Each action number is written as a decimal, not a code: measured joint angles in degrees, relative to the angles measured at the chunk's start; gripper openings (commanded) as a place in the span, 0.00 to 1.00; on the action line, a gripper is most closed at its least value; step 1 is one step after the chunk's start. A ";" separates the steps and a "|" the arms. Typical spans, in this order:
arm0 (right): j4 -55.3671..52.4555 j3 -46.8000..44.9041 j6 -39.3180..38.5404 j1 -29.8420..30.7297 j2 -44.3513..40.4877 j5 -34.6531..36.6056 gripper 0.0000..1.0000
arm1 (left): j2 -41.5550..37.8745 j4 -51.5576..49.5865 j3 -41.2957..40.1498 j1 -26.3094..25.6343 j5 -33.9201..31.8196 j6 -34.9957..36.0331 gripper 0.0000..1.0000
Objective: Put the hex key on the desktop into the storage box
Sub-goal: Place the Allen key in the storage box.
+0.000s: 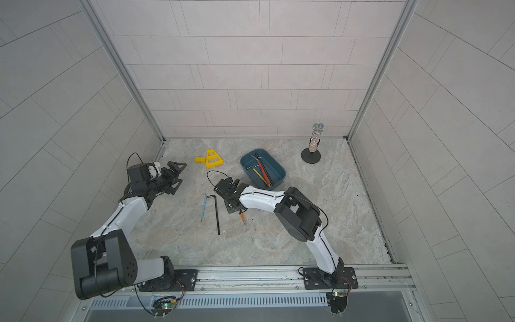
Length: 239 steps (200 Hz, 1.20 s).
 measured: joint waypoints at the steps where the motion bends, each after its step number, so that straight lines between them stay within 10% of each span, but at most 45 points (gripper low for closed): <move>1: -0.09 0.04 -0.09 -0.09 -0.26 0.02 0.00 | -0.04 -0.02 0.00 0.00 -0.02 0.04 1.00; 94: -5.14 11.41 -8.92 -10.08 -10.38 -0.02 0.00 | -0.63 -0.31 0.96 -9.40 1.66 2.10 1.00; 239: -9.07 20.52 -23.45 -24.44 6.62 -7.32 0.00 | -0.59 -0.37 0.96 -10.05 1.51 2.64 1.00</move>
